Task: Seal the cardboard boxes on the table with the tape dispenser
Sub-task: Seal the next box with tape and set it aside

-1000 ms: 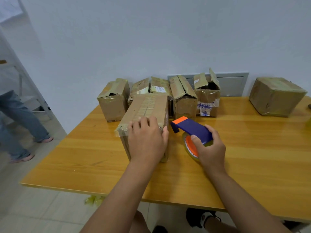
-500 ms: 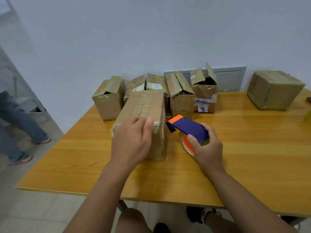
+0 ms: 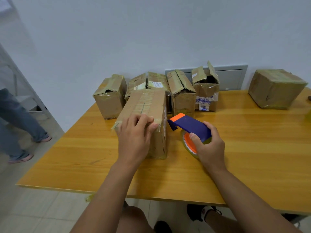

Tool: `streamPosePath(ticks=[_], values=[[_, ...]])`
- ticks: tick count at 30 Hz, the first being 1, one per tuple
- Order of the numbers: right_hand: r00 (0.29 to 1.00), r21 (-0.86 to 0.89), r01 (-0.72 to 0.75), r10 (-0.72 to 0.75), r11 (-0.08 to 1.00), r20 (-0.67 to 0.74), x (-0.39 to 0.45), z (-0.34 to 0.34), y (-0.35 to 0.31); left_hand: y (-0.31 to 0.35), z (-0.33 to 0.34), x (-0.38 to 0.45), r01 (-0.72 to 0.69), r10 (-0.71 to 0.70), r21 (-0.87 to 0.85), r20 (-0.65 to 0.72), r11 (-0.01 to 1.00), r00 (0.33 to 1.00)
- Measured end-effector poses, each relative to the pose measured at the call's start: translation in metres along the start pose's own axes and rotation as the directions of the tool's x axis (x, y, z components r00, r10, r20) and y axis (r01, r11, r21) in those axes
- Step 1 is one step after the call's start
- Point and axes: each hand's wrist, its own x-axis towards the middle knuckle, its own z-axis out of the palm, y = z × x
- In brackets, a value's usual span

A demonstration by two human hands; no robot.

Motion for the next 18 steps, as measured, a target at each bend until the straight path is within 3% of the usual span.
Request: streamPosePath(ticks=[5, 12, 18], values=[[1.000, 0.021, -0.004, 0.004, 1.000, 0.001, -0.001, -0.001, -0.001, -0.002, 0.028, -0.011, -0.065, 0.078, 0.058, -0.257, 0.996, 0.963], [1.000, 0.012, -0.002, 0.002, 1.000, 0.001, 0.000, -0.001, 0.001, -0.014, 0.038, -0.009, -0.118, 0.148, 0.137, -0.236, 0.983, 0.960], [1.000, 0.006, -0.006, 0.006, 1.000, 0.001, -0.001, -0.001, 0.001, -0.007, 0.030, -0.012, -0.083, 0.091, 0.051, -0.176, 0.995, 0.980]])
